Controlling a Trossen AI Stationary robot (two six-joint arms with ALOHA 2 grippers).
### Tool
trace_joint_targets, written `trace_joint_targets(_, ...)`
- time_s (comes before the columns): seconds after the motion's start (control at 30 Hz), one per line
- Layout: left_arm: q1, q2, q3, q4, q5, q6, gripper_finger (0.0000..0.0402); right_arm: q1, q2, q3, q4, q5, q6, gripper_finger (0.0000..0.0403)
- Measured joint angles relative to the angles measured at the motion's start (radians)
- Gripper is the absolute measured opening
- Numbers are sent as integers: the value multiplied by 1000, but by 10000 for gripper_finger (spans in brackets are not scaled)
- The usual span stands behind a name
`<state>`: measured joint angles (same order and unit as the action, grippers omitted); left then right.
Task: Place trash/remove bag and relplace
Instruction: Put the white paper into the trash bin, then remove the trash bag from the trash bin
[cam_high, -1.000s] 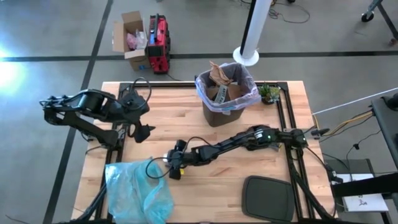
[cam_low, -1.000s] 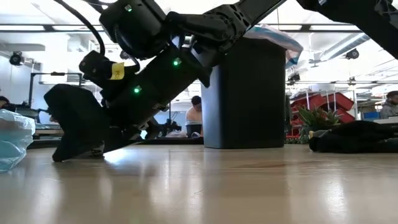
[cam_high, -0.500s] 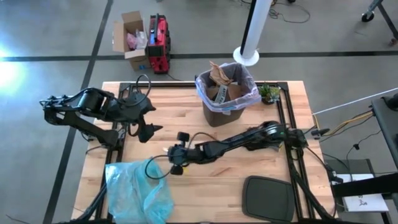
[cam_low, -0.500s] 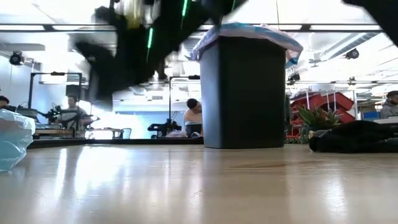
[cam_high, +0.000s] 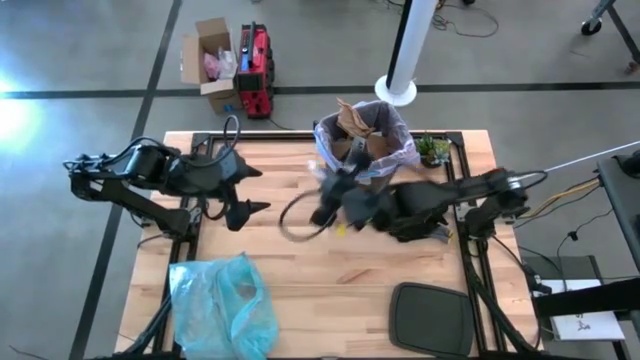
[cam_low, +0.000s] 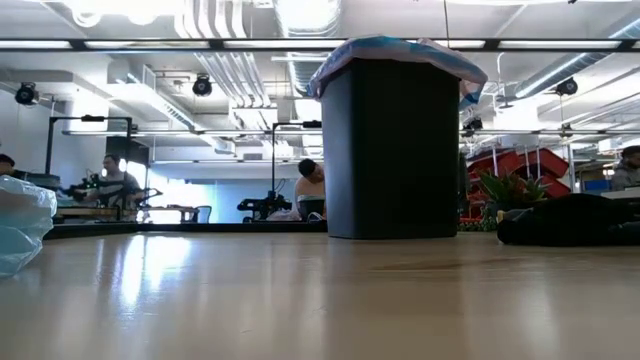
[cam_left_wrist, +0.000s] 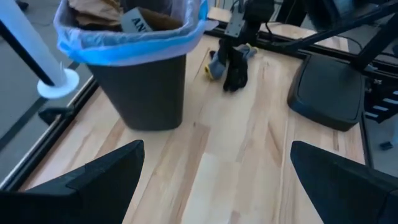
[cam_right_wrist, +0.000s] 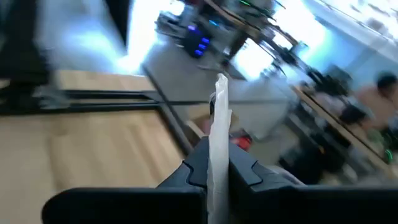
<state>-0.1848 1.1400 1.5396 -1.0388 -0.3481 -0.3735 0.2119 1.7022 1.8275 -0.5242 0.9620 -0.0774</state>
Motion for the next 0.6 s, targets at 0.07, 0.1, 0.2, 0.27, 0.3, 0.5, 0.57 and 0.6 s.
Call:
trace_joint_targets(0.07, 0, 0, -24, 34, 0, 19, 390, -26, -40, 0, -75, 34, 113, 1)
trace_joint_targets(0.1, 0, 0, -37, 49, 0, 23, 390, -44, -53, 0, -111, 46, 180, 1)
trace_joint_targets(0.2, -9, 2, -94, 118, 10, 24, 390, -96, -75, 0, -254, 61, 403, 6)
trace_joint_targets(0.27, -19, 3, -142, 161, 32, 19, 390, -130, -82, -2, -333, 49, 519, 14)
trace_joint_targets(0.3, -25, 3, -170, 188, 44, 13, 390, -149, -84, -2, -360, 24, 562, 22)
trace_joint_targets(0.5, -61, 3, -333, 390, 56, -10, 390, -242, -87, -1, -404, -151, 683, 114)
trace_joint_targets(0.57, -63, 3, -384, 488, 56, -25, 390, -260, -88, -1, -408, -152, 688, 153)
trace_joint_targets(0.6, -63, 3, -409, 541, 55, -37, 390, -266, -91, -1, -408, -152, 688, 171)
